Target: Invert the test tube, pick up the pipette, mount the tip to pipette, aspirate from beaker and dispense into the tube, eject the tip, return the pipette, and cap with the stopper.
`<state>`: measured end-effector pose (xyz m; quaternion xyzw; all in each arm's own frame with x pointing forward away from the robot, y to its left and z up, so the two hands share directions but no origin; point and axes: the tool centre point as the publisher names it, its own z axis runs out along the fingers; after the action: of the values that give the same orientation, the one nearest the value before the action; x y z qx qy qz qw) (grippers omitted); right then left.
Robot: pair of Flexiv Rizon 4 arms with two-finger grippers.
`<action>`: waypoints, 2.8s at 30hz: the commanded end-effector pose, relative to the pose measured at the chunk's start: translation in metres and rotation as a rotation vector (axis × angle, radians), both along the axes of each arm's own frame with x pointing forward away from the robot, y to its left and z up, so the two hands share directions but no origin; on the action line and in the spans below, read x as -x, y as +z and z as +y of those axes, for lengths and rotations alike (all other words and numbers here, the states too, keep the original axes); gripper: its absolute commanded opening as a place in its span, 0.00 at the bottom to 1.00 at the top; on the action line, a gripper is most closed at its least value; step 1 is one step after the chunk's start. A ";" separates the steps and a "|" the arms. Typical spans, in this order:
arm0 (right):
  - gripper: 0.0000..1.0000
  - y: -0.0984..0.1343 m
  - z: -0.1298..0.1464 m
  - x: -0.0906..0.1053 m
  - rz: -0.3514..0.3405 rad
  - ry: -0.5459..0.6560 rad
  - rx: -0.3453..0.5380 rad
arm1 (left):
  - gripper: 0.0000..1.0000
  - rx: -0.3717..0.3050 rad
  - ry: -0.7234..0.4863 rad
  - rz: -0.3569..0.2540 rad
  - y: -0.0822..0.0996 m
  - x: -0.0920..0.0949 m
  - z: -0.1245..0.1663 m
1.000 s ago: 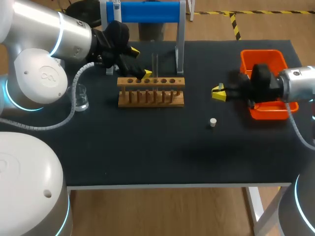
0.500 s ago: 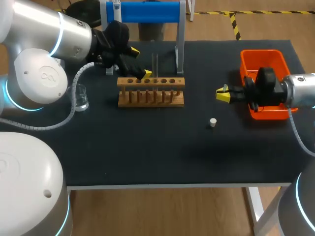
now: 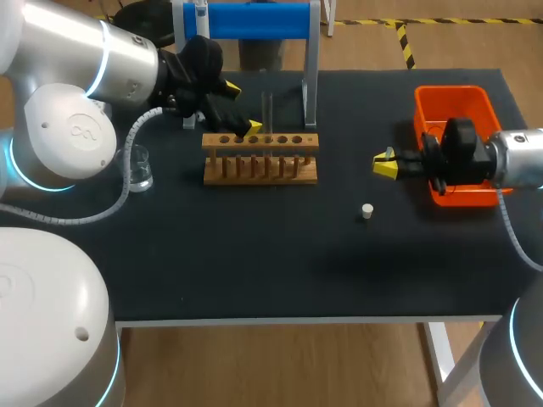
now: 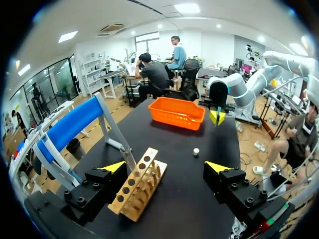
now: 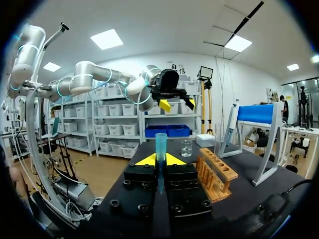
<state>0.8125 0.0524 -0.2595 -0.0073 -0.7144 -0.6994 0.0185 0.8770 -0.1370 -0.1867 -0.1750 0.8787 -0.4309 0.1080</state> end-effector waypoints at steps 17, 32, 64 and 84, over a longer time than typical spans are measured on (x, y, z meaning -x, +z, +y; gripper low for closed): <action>0.00 0.000 0.000 0.001 -0.001 -0.003 0.002 | 1.00 0.019 0.151 -0.036 -0.007 -0.031 0.043; 0.00 0.000 0.000 0.001 -0.001 -0.003 0.002 | 1.00 0.057 0.383 -0.136 -0.003 -0.091 0.096; 0.00 0.000 0.000 0.001 -0.001 -0.003 0.002 | 1.00 0.170 0.780 -0.281 -0.008 -0.175 0.119; 0.00 0.000 0.000 0.001 -0.001 -0.003 0.002 | 1.00 0.251 0.891 -0.301 -0.007 -0.205 0.111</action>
<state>0.8124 0.0524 -0.2595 -0.0074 -0.7144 -0.6994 0.0184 1.0748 -0.0198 -0.1883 -0.4780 0.6414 -0.4671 0.3768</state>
